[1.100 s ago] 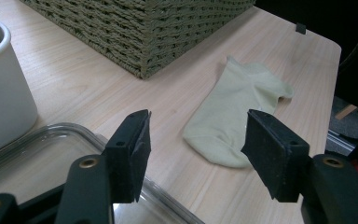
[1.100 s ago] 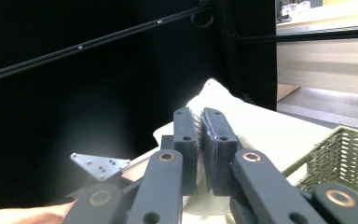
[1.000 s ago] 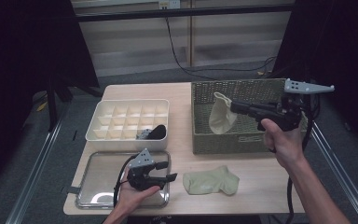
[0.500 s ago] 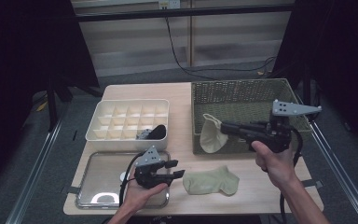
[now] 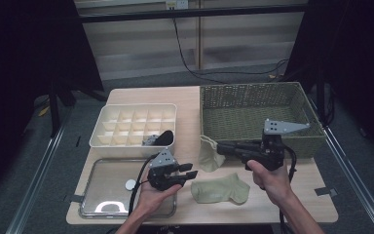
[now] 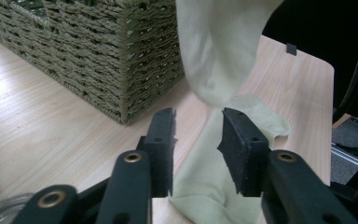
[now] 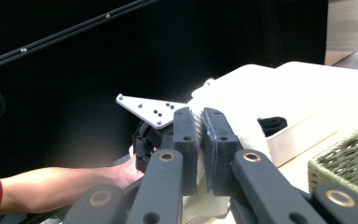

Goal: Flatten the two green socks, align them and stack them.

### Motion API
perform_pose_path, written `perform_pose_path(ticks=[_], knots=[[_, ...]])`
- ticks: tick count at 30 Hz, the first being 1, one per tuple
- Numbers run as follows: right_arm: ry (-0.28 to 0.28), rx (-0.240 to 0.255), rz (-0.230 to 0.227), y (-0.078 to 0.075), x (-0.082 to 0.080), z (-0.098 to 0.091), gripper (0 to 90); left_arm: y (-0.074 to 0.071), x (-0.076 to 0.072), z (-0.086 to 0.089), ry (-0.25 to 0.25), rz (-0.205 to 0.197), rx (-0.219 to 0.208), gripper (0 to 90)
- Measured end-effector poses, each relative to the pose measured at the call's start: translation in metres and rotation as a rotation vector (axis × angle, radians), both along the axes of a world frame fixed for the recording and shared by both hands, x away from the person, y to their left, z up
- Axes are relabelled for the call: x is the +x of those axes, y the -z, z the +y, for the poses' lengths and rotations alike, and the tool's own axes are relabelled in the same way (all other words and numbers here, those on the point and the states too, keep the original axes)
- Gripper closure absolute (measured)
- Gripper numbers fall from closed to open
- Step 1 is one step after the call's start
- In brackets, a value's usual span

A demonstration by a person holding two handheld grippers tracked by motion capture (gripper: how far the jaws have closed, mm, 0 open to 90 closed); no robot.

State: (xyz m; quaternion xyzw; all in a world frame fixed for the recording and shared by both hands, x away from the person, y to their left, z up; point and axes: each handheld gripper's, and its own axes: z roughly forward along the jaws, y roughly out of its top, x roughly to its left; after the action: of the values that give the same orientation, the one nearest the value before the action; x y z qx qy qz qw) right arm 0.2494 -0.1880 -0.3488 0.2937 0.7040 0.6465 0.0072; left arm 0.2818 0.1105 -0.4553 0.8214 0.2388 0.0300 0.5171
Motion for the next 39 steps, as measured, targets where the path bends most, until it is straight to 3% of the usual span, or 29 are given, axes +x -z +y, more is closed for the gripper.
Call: perform_pose_path(ticks=[9, 11, 14, 15, 27, 39], knots=[[-0.031, -0.007, 0.022, 0.013, 0.0, 0.013, 84.9, 0.007, 0.003, -0.005, 0.012, 0.023, 0.006, 66.8], [-0.037, -0.007, 0.028, 0.015, 0.0, 0.014, 84.9, 0.008, 0.003, -0.007, 0.014, 0.024, 0.003, 70.5], [-0.032, -0.019, 0.025, 0.017, 0.0, 0.015, 84.8, 0.008, 0.001, -0.008, 0.045, 0.023, 0.004, 87.1], [-0.028, -0.022, 0.027, 0.018, -0.001, 0.014, 84.9, 0.008, 0.0, -0.009, 0.054, 0.028, 0.004, 88.4], [0.062, -0.011, 0.06, 0.034, -0.003, -0.02, 84.8, 0.006, -0.009, -0.008, 0.113, 0.046, 0.023, 89.0], [0.115, -0.013, 0.095, 0.051, -0.01, -0.04, 84.8, 0.005, -0.02, 0.004, 0.142, 0.065, 0.026, 88.9]])
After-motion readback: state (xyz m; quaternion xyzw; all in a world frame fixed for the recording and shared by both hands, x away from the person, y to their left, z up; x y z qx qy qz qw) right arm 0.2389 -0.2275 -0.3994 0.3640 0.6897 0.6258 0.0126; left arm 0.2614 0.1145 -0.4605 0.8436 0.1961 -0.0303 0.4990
